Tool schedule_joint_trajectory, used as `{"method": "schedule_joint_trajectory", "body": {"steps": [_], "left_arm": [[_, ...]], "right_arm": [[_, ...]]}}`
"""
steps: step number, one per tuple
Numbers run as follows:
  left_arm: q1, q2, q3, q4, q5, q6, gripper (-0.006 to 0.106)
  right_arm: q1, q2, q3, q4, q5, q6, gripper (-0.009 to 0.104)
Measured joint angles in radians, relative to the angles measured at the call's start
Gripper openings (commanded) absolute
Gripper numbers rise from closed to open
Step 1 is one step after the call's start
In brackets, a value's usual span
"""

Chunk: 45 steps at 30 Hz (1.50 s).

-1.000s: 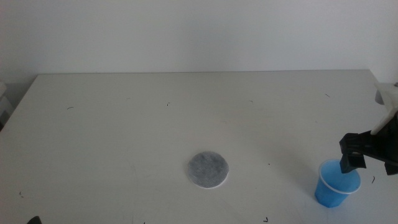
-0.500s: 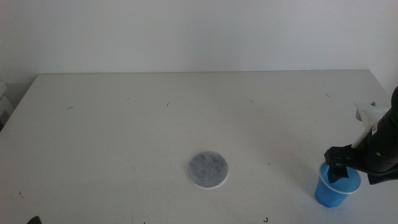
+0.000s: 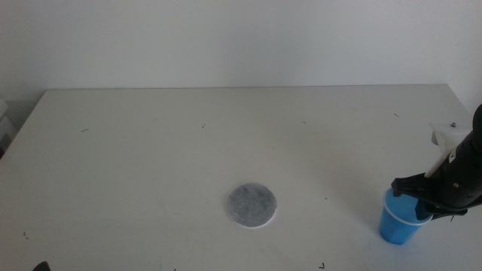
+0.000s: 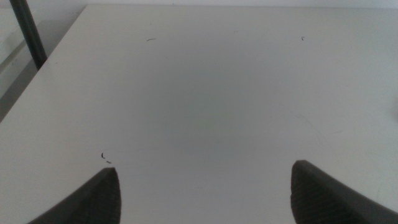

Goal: Place an empty cup on a cup mat.

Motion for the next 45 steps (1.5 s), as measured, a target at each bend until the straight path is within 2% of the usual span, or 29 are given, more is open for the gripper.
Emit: {"method": "schedule_joint_trajectory", "body": {"steps": [8,13,27,38,45], "left_arm": [[0.0,0.0,0.0,0.0,0.0,0.0,0.105],[0.0,0.0,0.0,0.0,0.0,0.0,0.105],[0.0,0.0,0.0,0.0,0.0,0.0,0.105],[0.0,0.0,0.0,0.0,0.0,0.0,0.105],[0.0,0.0,0.0,0.0,0.0,0.0,0.105]], "right_arm": [[0.0,-0.009,0.0,0.011,0.01,0.02,-0.001],[0.0,-0.058,-0.033,0.011,0.097,0.026,-0.001],[0.059,-0.141,-0.342,0.015,0.397,0.07,-0.001],[0.061,-0.141,-0.529,0.011,0.484,0.088,-0.001],[0.119,-0.117,-0.643,0.004,0.491,0.108,0.0]]}}
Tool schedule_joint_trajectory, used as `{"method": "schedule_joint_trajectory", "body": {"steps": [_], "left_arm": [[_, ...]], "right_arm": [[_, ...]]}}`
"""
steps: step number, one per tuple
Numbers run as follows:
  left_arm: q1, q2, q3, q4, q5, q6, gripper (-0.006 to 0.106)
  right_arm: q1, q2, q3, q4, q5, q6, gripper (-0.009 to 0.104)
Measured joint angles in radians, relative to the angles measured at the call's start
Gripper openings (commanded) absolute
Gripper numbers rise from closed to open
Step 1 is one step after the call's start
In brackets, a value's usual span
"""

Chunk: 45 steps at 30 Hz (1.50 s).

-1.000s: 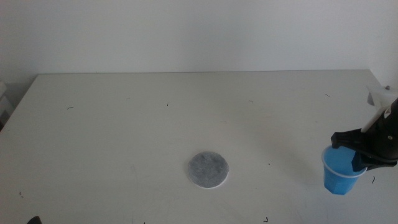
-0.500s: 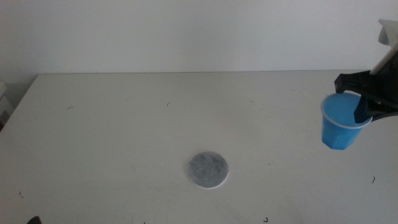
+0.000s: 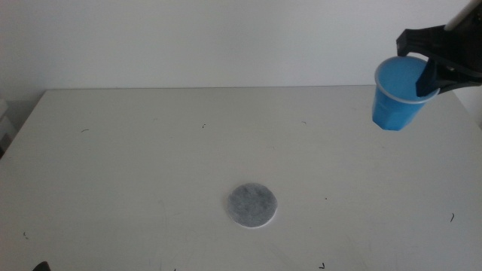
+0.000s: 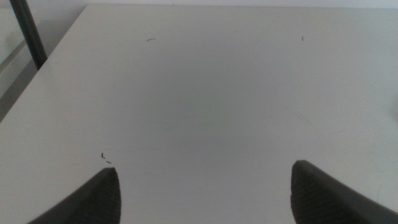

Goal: Place an empty cup on a cup mat.

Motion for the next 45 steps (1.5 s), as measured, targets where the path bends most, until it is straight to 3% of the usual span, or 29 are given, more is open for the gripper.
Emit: {"method": "schedule_joint_trajectory", "body": {"steps": [19,45], "left_arm": [[0.0,0.0,0.0,0.0,0.0,0.0,0.105],[0.0,0.0,0.0,0.0,0.0,0.0,0.105]], "right_arm": [[0.284,0.322,-0.272,0.005,-0.002,0.069,0.0],[0.398,0.587,-0.275,0.0,-0.074,0.08,0.0]]}}
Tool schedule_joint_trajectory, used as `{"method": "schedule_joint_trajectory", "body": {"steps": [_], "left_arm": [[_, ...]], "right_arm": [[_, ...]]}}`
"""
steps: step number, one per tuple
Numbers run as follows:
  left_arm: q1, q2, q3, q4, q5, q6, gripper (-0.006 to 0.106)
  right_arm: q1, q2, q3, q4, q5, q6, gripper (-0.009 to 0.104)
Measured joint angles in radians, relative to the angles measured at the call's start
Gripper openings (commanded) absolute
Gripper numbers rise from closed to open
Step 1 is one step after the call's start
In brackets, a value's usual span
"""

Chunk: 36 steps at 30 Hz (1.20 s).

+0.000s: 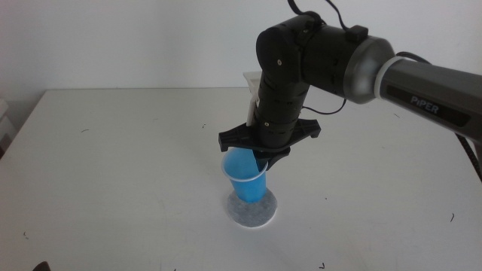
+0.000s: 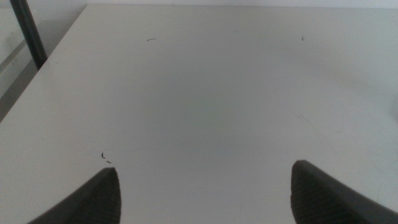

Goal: Place an empty cup on a cup mat.

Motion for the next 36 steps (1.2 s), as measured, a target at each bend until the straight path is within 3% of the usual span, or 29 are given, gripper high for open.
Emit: {"method": "schedule_joint_trajectory", "body": {"steps": [25,30,36], "left_arm": [[0.0,0.0,0.0,0.0,0.0,0.0,0.105],[0.0,0.0,0.0,0.0,0.0,0.0,0.105],[0.0,0.0,0.0,0.0,0.0,0.0,0.105]], "right_arm": [[0.0,0.087,0.0,-0.004,0.003,-0.001,0.001],[0.0,0.087,0.0,-0.005,0.022,-0.004,0.008],[0.0,0.087,0.0,-0.012,0.033,-0.004,0.029]]}}
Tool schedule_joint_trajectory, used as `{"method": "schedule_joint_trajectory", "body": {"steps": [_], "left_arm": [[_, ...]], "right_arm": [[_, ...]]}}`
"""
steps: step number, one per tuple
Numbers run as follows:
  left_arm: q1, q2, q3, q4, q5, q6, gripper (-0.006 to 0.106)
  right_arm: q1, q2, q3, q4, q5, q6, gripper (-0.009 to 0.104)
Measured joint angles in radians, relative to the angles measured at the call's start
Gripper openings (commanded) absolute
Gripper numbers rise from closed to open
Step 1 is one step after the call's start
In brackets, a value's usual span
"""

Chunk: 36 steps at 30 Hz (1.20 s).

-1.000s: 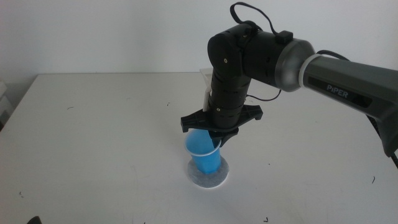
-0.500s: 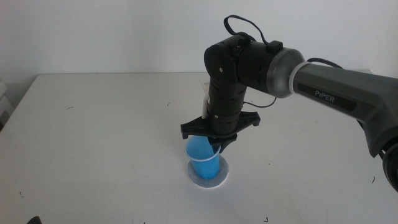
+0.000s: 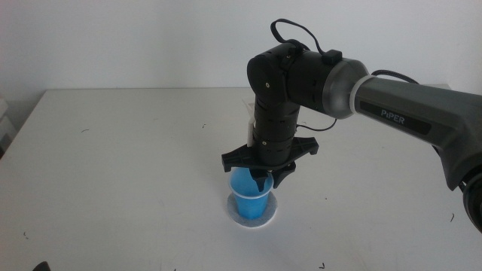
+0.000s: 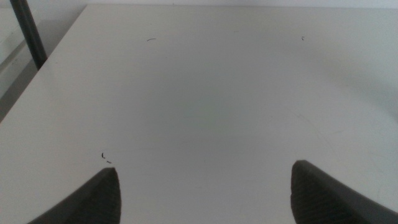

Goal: Place an empty cup on a cup mat.

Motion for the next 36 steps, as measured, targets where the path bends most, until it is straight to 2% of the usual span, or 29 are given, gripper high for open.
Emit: {"method": "schedule_joint_trajectory", "body": {"steps": [6,12,15,21,31,36], "left_arm": [[0.0,0.0,0.0,0.0,0.0,0.0,0.105],[0.0,0.0,0.0,0.0,0.0,0.0,0.105],[0.0,0.0,0.0,0.0,0.0,0.0,0.105],[0.0,0.0,0.0,0.0,0.0,0.0,0.105],[0.0,0.0,0.0,0.0,0.0,0.0,0.105],[0.0,0.0,0.0,0.0,0.0,0.0,0.105]], "right_arm": [[0.0,-0.018,0.0,0.0,0.001,0.0,0.057],[-0.016,-0.117,0.0,-0.013,0.002,-0.001,0.071],[-0.053,-0.213,0.044,-0.016,-0.018,-0.001,0.073],[-0.148,-0.504,0.289,-0.021,-0.124,0.0,0.073],[-0.327,-0.962,0.618,-0.031,-0.171,0.0,0.073],[-0.36,-1.179,0.799,-0.131,-0.251,0.0,0.073]]}}
